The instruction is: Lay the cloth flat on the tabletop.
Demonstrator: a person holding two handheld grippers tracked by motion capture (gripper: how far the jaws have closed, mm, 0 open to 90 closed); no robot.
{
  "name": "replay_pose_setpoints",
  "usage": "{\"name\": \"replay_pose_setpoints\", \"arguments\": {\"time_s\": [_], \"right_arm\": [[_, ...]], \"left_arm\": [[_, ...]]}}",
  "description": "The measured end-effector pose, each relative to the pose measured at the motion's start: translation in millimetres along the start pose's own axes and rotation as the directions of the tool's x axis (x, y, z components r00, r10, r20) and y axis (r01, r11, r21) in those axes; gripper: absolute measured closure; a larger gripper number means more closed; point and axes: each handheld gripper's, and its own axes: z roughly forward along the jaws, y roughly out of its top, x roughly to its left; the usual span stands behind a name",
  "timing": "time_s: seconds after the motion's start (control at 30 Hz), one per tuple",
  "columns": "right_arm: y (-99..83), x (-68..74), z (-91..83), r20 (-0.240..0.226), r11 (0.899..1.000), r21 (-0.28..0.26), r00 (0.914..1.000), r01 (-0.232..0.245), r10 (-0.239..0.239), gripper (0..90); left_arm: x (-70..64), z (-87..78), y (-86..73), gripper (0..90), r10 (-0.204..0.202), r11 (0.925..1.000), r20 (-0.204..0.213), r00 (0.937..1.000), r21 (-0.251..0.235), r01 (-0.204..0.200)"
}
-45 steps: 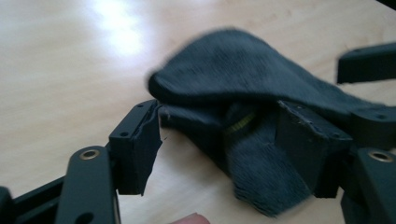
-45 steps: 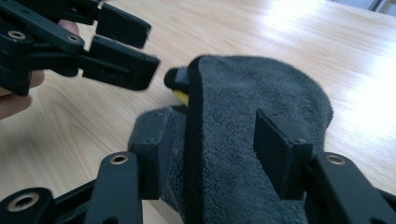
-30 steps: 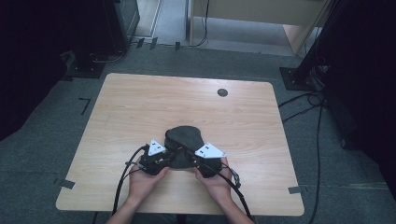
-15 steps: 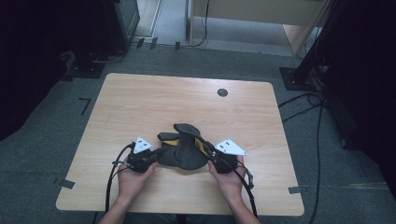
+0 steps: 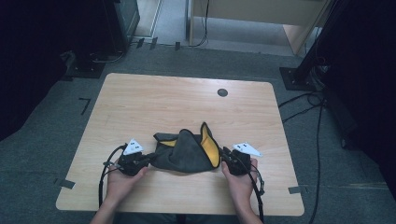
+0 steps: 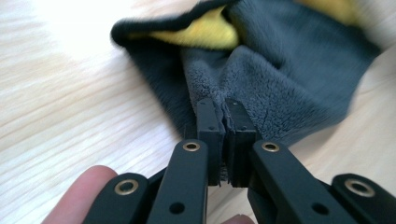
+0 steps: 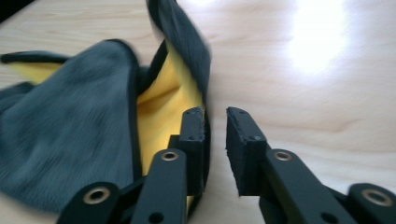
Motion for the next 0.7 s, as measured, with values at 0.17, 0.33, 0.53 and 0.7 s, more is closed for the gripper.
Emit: {"name": "replay_pose_setpoints", "arguments": {"time_s": [0.17,0.33,0.53,0.7], "right_arm": [[10.5,2.5,-7.5,0.002,0.993,-0.095,0.9973,0.073,-0.074,66.3],[10.5,5.0,5.7,-0.052,0.995,-0.044,0.9946,0.088,-0.09,58.1],[-1.3,19.8,28.7,-0.201,0.988,0.067,0.9716,0.141,-0.125,56.3],[-13.2,24.3,43.8,-0.319,0.969,0.173,0.941,0.174,-0.112,78.0]], "left_arm": [[8.5,-2.6,1.6,72.1,-0.093,0.993,-0.015,0.9956,-0.075,0.091],[9.6,8.5,1.6,62.4,-0.126,0.9904,0.002,0.992,-0.058,0.126],[2.8,20.8,0.1,67.7,-0.091,0.9958,-0.035,0.9952,0.0,0.091],[1.3,17.4,-0.9,84.2,-0.064,0.998,-0.067,0.9957,0.0,0.064]]}}
